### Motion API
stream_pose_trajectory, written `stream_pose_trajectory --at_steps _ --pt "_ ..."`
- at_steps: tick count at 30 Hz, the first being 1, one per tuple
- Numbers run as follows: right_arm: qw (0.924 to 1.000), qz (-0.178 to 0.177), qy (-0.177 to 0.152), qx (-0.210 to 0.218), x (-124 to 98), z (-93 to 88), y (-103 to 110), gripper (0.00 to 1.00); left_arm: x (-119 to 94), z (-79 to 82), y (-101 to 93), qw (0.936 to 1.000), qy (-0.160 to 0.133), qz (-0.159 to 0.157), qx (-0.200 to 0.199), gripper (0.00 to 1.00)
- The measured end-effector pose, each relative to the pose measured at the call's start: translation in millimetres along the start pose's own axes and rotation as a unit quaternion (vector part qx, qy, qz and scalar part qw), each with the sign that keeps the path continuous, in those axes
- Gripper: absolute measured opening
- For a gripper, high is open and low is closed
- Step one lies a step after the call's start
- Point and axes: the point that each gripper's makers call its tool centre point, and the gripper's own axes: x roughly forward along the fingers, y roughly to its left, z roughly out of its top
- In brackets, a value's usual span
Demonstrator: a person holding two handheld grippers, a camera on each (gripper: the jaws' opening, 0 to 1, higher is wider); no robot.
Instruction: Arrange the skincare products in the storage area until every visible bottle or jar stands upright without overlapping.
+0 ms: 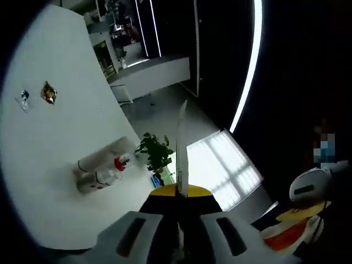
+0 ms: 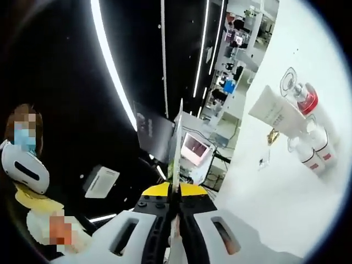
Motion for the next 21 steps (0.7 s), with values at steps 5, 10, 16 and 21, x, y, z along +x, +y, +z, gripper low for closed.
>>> stream_pose_trajectory --at_steps 5,10,16,21 --pt "0.9999 -0.009 0.004 0.007 3 -5.2 -4 0.01 -6 0.1 11.0 0.9994 -0.011 0.024 0.021 0.01" --pt "0.9999 -0.008 0.001 0.011 4 -5.3 -5 0.01 -13 -23.2 20.7 0.9978 0.040 0.042 0.032 0.11" --pt "0.9990 -0.042 0.010 -0.003 0 -8.3 -19 0.01 -14 -27.8 28.3 0.9952 0.045 0.074 0.045 0.06" --pt "0.9936 -0.104 0.017 -0.042 -4 -13.1 -41 0.01 -15 -29.6 40.4 0.9915 0.054 0.111 0.042 0.00"
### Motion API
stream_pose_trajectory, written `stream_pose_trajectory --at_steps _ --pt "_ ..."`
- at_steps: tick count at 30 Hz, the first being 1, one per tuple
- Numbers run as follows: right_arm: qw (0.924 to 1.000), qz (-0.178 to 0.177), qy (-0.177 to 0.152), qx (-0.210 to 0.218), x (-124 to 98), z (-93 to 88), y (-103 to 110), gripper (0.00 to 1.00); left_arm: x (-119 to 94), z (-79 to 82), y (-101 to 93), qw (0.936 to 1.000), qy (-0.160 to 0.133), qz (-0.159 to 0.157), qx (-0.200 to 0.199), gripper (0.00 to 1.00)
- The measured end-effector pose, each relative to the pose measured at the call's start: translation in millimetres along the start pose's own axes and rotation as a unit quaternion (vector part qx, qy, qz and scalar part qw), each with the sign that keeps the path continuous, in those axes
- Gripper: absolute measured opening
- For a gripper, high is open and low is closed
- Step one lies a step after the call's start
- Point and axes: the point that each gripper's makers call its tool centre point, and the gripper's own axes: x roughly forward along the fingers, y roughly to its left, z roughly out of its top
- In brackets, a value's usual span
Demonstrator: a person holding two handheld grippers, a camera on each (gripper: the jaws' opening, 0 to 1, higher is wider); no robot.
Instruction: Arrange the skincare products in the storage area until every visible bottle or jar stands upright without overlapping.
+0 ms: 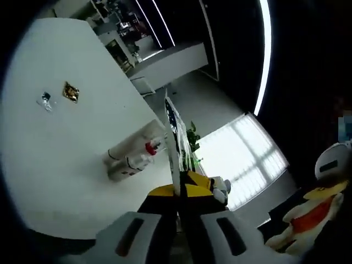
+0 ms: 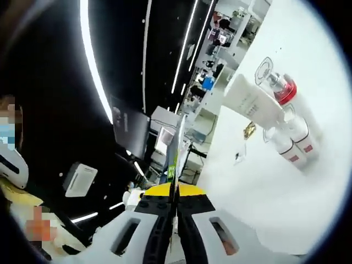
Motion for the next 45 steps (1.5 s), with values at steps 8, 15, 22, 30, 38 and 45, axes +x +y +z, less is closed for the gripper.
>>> stream_pose_trajectory --at_steps 8,15,22,30,38,45 --pt "0.9981 -0.030 0.013 -0.053 6 -5.7 -7 0.02 -4 -0.2 9.6 0.9996 0.000 0.010 -0.025 0.00" --pt "0.9894 -0.018 0.009 -0.144 7 -0.9 -6 0.11 -4 4.3 10.2 0.9992 -0.011 0.001 -0.037 0.00" --pt "0.9872 -0.007 0.026 -0.158 6 -0.9 -7 0.36 -5 7.9 25.2 0.9989 -0.010 0.016 -0.043 0.00" --pt "0.9850 -0.024 0.054 -0.162 4 -11.0 -21 0.53 -4 6.2 38.2 0.9981 -0.007 0.030 -0.053 0.00" --pt "0.9829 -0.037 0.063 -0.169 0 -16.4 -28 0.65 0 5.6 49.1 0.9973 -0.005 0.039 -0.063 0.00" --pt "0.9782 -0.069 0.071 -0.183 -9 -15.7 -44 0.80 5 6.9 59.3 0.9964 -0.004 0.049 -0.069 0.00"
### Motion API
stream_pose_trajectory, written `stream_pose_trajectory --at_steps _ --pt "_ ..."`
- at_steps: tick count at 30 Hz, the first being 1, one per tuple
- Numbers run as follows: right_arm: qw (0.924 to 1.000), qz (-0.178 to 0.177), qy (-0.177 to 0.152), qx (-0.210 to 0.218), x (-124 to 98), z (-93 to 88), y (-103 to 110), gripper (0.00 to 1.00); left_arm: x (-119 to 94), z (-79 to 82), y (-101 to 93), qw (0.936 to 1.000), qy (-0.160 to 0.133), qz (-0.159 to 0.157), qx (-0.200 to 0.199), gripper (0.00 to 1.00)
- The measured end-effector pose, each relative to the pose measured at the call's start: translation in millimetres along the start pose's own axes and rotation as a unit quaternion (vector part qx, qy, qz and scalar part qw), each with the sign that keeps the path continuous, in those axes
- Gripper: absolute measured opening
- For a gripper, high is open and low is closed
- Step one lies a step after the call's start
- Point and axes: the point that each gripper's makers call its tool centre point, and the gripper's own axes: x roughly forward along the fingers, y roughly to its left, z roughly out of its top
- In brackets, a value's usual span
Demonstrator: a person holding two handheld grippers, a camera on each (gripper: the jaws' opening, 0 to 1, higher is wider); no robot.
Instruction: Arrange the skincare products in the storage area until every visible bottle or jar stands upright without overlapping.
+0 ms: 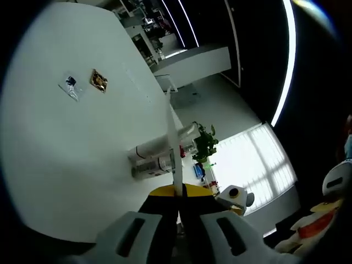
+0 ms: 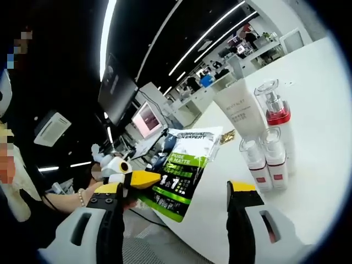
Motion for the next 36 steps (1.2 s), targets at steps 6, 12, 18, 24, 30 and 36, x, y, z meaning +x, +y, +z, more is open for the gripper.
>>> stream_pose_trajectory --at_steps 6,12,18,24,30,36 --pt "0.9996 -0.023 0.009 -0.010 -5 -5.2 -11 0.88 3 -1.0 8.0 0.9999 0.007 0.009 -0.002 0.00" --pt "0.9987 -0.043 0.020 -0.018 -10 -11.7 -24 0.94 8 -2.1 17.2 0.9997 0.015 0.020 -0.003 0.00" --pt "0.9965 -0.067 0.029 -0.040 -15 -14.6 -37 0.99 14 -2.1 27.2 0.9992 0.023 0.032 -0.006 0.00" --pt "0.9930 -0.088 0.043 -0.065 -23 -18.2 -47 1.00 19 -0.1 38.6 0.9986 0.026 0.046 -0.010 0.00" --pt "0.9899 -0.118 0.040 -0.068 -34 -22.5 -61 1.00 24 -1.2 47.1 0.9977 0.038 0.056 -0.003 0.00" --pt "0.9884 -0.128 0.042 -0.070 -35 -22.4 -61 1.00 31 -2.7 58.1 0.9965 0.050 0.066 0.000 0.00"
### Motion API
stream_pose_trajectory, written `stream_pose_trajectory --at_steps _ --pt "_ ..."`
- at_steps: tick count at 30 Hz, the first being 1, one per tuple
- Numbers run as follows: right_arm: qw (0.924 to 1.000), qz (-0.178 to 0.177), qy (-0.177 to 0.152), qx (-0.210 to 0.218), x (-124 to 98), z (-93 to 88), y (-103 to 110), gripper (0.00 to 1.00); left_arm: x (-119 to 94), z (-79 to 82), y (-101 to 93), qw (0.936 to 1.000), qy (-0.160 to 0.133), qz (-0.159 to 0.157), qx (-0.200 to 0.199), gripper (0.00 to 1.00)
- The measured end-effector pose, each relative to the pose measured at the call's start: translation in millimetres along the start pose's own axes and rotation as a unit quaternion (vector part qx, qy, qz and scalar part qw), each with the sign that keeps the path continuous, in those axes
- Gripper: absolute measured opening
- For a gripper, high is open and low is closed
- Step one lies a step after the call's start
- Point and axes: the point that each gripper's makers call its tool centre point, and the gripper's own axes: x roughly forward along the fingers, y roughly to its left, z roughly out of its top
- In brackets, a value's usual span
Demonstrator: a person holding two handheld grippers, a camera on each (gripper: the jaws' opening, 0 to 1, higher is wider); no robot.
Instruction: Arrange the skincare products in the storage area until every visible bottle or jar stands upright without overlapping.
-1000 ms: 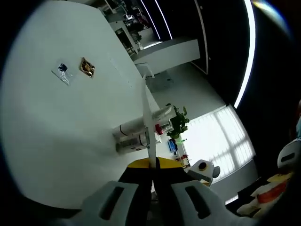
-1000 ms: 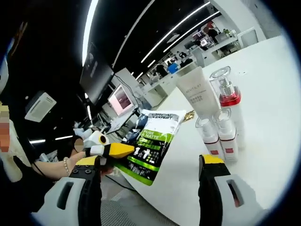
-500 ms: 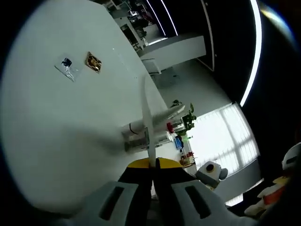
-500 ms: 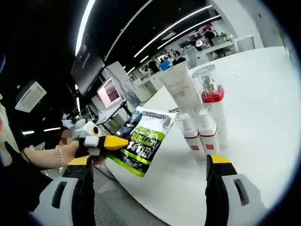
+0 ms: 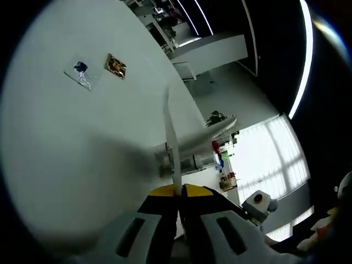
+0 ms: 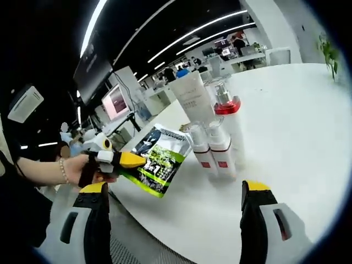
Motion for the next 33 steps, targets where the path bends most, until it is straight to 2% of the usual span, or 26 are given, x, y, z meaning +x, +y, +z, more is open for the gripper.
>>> stream_pose_trajectory --at_steps 9,13,15,16,23,26,31,33 --pt "0.9997 -0.012 0.018 -0.013 4 -9.1 -4 1.00 8 0.5 8.8 0.9999 0.006 0.009 -0.005 0.00" --pt "0.9995 -0.013 0.024 -0.017 5 -10.5 -4 1.00 15 0.0 19.9 0.9996 0.008 0.027 -0.002 0.00" --pt "0.9995 -0.013 0.025 -0.015 5 -10.5 -4 1.00 18 -0.6 26.1 0.9990 0.011 0.043 0.005 0.00" --pt "0.9995 -0.013 0.025 -0.014 5 -10.7 -4 0.99 19 -1.1 25.5 0.9988 0.015 0.043 0.018 0.00" --pt "0.9995 -0.012 0.026 -0.011 5 -11.3 -4 1.00 25 -0.8 30.3 0.9970 0.019 0.066 0.034 0.00" --pt "0.9996 -0.012 0.025 -0.010 5 -11.4 -5 0.99 26 0.5 38.0 0.9935 0.015 0.095 0.061 0.00" --pt "0.9995 -0.013 0.026 -0.008 5 -12.4 -5 0.99 30 -2.9 35.7 0.9919 0.020 0.103 0.071 0.00" --pt "0.9995 -0.012 0.027 -0.009 5 -12.2 -5 0.98 30 -2.6 41.5 0.9876 0.025 0.123 0.095 0.01"
